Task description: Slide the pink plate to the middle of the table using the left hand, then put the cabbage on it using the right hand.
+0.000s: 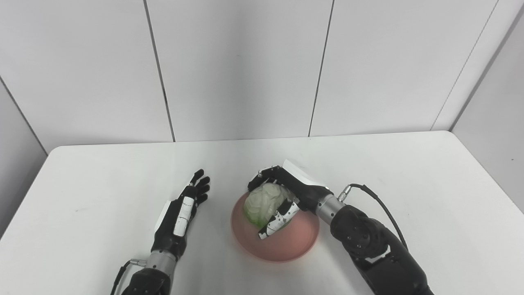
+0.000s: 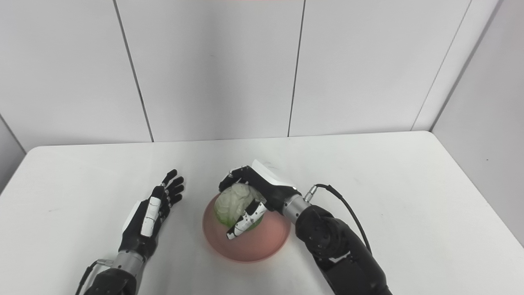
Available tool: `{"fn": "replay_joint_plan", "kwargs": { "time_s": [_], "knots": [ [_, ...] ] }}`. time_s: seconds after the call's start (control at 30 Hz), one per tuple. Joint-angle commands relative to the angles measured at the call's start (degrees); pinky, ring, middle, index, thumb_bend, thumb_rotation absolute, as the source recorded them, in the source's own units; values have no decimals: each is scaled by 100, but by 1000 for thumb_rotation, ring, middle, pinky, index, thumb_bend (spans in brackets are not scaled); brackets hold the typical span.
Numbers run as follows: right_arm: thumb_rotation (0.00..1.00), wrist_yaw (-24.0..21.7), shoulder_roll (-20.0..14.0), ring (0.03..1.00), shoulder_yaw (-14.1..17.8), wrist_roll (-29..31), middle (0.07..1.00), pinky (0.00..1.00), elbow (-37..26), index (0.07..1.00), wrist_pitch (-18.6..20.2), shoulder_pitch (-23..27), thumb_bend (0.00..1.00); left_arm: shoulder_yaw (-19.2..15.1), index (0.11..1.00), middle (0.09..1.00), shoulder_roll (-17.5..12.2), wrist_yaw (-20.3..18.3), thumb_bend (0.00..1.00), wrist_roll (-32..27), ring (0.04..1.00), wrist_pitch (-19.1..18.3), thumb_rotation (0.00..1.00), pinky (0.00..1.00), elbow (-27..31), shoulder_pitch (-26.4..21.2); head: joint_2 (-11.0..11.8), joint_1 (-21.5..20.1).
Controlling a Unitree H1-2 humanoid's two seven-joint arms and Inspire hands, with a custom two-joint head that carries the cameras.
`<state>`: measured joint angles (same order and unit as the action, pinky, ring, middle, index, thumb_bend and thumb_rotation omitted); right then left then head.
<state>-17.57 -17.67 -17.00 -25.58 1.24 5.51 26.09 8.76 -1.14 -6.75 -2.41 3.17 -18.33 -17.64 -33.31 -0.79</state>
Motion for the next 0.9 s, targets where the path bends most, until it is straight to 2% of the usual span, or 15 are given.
{"fn": "replay_joint_plan", "kwargs": {
  "time_s": [0.0,0.17,0.53,0.77,0.83,0.87],
  "knots": [
    [0,83,-68,468,8,-26,474,435,-54,501,-335,137,525,245,931,934,119,-248,881,97,933,-595,1000,917,-127,217,-20,1],
    [0,137,-116,492,-19,-104,493,453,96,481,-445,140,526,226,929,932,127,-228,866,79,934,-714,1000,930,-49,240,-38,-2],
    [0,196,-105,477,-53,-255,483,442,333,491,-632,83,527,236,936,938,125,-254,883,82,938,-608,999,925,-135,215,-55,-3],
    [0,25,-92,522,-47,-100,479,478,384,506,-598,42,527,234,935,938,120,-270,889,65,939,-633,1000,933,-120,217,-49,-9],
    [89,14,-112,568,-63,-81,576,502,399,498,-635,34,522,242,934,935,120,-244,890,102,934,-585,1000,919,-153,212,-49,-9],
    [105,-25,-137,586,-85,-105,608,510,370,528,-600,35,581,244,934,935,117,-246,891,104,934,-590,1000,917,-140,219,-52,-2]
  ]
}}
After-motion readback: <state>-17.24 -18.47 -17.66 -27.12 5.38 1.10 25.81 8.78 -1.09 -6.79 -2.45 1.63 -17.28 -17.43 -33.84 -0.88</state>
